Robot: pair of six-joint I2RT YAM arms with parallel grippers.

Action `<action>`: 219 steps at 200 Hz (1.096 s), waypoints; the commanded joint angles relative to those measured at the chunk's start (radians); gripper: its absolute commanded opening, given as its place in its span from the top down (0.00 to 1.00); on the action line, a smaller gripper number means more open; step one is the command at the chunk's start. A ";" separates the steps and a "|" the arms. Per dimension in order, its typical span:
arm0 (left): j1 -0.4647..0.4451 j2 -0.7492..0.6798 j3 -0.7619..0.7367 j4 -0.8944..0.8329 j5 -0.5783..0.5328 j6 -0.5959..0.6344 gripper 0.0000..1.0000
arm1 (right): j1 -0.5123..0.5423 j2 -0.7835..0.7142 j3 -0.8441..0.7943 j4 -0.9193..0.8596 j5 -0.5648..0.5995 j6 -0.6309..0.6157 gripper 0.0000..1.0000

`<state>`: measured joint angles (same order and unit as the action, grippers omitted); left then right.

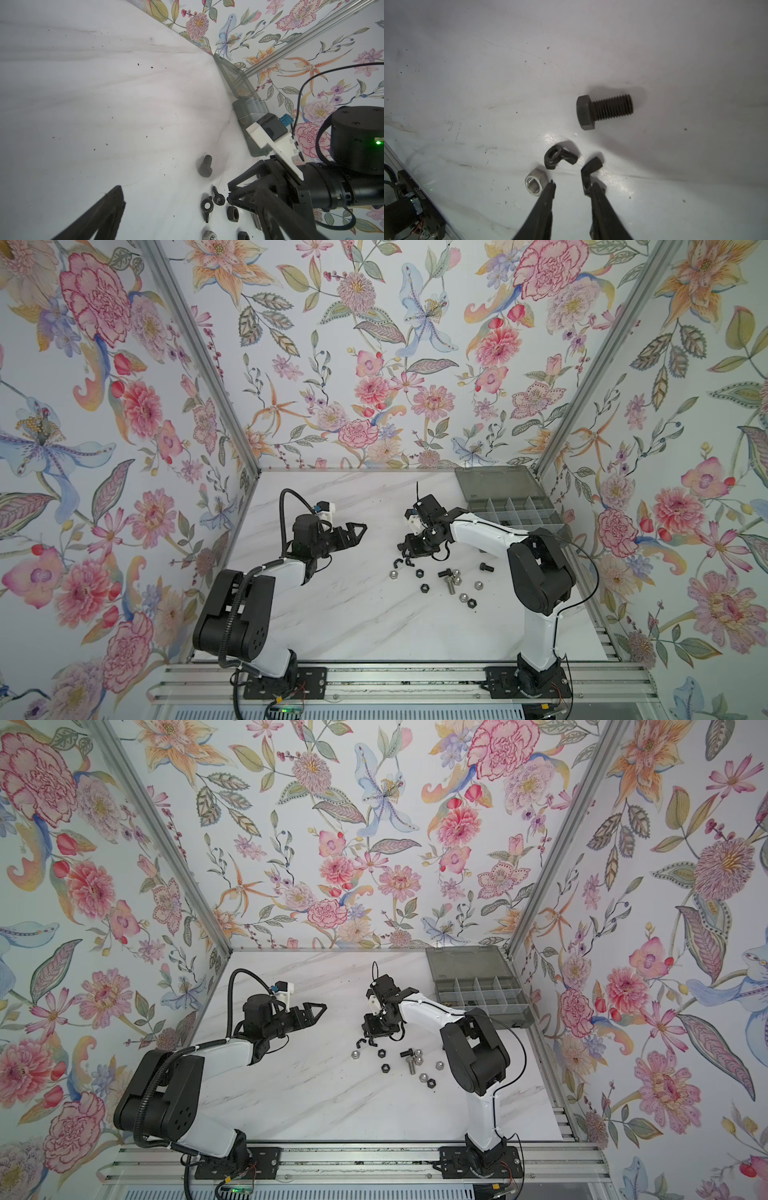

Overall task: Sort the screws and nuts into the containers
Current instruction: 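Move the right gripper back to the pile over a black wing nut, then grasp the black wing nut with the right gripper and lift it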

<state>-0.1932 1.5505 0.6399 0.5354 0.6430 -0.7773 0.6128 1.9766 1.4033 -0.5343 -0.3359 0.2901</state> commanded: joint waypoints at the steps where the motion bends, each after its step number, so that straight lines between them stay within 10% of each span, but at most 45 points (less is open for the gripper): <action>1: -0.008 -0.018 -0.014 -0.009 -0.016 0.011 0.01 | -0.004 0.036 0.023 -0.004 -0.022 -0.029 0.69; 219: -0.007 -0.015 -0.018 -0.011 -0.017 0.017 0.01 | -0.005 0.069 -0.004 -0.004 0.000 -0.025 0.74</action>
<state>-0.1932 1.5505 0.6327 0.5316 0.6403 -0.7746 0.6121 2.0197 1.4048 -0.5343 -0.3374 0.2726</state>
